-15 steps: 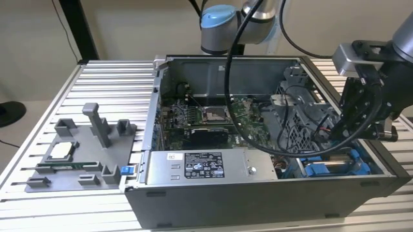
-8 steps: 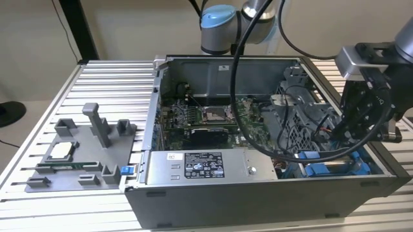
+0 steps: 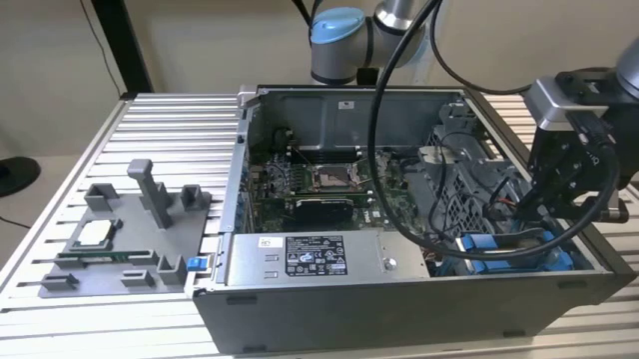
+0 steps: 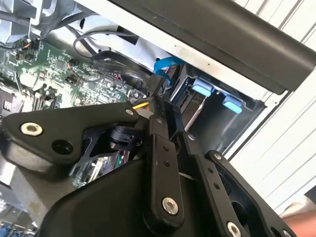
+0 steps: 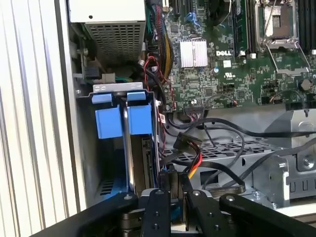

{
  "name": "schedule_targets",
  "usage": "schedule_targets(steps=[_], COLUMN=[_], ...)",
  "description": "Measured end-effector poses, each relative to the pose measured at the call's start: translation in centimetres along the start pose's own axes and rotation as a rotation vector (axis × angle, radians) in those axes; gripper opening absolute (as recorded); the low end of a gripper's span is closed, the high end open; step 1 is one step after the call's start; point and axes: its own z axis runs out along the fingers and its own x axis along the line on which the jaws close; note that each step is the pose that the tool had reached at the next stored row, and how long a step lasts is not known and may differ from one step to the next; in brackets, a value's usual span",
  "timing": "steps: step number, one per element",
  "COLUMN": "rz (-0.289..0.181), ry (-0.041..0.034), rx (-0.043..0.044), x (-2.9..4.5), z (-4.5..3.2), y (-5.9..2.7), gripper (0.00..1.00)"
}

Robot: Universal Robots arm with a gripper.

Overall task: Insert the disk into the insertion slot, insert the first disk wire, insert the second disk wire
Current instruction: 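Insert the first disk wire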

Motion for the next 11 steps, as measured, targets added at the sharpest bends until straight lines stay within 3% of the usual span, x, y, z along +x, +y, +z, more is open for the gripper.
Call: schedule_targets(steps=[2, 4, 6, 8, 11], rz=[-0.012, -0.020, -0.023, -0.023, -0.023], ry=[0.0018, 0.0133, 0.0385, 0.0732, 0.0756], rx=[0.0050, 0.0089, 0.0115, 0.0147, 0.0148], x=[0.00, 0.01, 0.02, 0.02, 0.03], z=[0.03, 0.05, 0.06, 0.06, 0.06], y=[-0.04, -0.06, -0.06, -0.05, -0.06], gripper=[0.00, 0.00, 0.00, 0.00, 0.00])
